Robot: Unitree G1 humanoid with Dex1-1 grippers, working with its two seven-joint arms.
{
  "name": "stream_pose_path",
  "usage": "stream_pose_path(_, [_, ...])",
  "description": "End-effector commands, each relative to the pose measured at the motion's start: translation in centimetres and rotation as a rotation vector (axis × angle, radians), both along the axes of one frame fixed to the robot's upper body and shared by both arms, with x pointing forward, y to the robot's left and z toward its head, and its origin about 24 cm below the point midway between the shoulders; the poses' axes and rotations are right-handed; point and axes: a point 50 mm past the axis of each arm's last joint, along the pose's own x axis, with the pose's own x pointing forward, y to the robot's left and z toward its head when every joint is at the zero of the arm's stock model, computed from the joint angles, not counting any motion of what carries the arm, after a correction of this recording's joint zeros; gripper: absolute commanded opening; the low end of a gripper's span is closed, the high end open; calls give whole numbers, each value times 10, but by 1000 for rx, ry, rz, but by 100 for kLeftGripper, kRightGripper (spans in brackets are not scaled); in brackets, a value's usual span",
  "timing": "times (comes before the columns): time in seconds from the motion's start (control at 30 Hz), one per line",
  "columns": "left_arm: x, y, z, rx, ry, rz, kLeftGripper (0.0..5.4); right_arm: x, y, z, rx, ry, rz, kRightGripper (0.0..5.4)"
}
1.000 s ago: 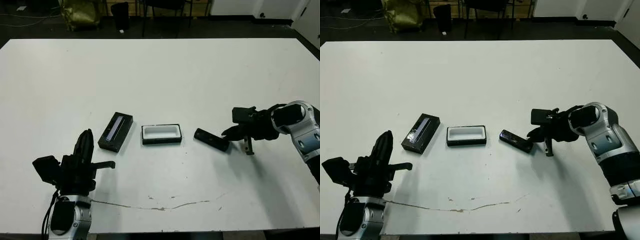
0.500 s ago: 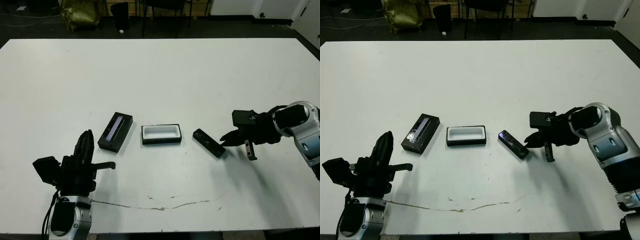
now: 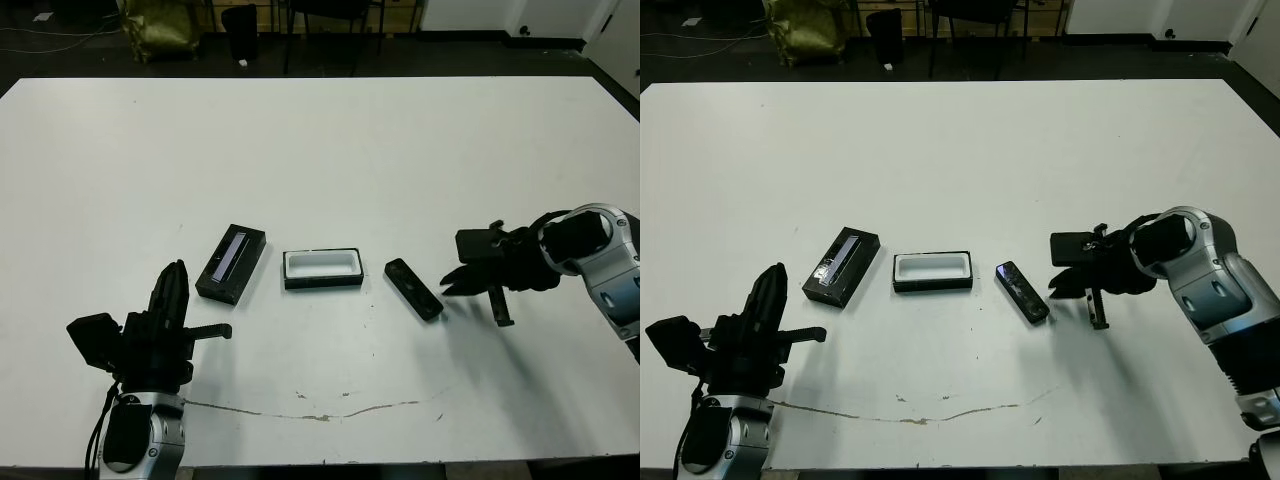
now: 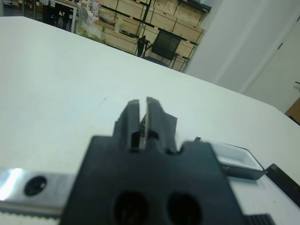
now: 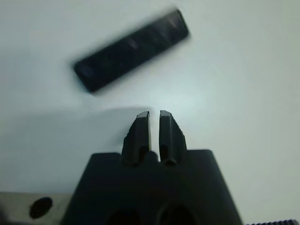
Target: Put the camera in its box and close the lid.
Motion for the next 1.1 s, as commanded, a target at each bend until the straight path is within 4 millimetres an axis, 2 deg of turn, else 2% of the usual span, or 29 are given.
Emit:
stream_pose_path(0.03, [-3,1,-4,3,31,11,3,0,-14,6,-97,-172,-56,0])
stream_pose_path(0.17, [-4,1,-4,0,34,12,3,-4,-19,21,-107,-386,-112,0])
stream_pose_path(0.27, [-4,0,-4,-5,35,9,3,-17,-15,29,48,-495,-157,0])
stream_pose_path(0.43, [-4,-1,-5,-9,38,6,3,-49,0,44,453,-493,-238,0])
stream_pose_path(0.53, [-4,-2,-5,-2,39,8,3,-65,2,36,838,-393,-345,0])
stream_pose_path(0.6, [-3,-2,-5,3,38,7,3,-74,4,30,973,-364,-381,0])
stream_pose_path(0.7, [-3,-3,-5,3,37,3,3,-91,11,25,1031,-352,-458,0])
stream_pose_path(0.87, [-3,-4,-4,3,41,4,3,-109,23,20,1017,-349,-564,0])
stream_pose_path(0.97, [-3,-3,-4,6,47,4,0,-112,26,15,988,-332,-605,36])
stream_pose_path(1.1, [-3,-3,-4,8,44,4,0,-112,27,3,990,-266,-630,123])
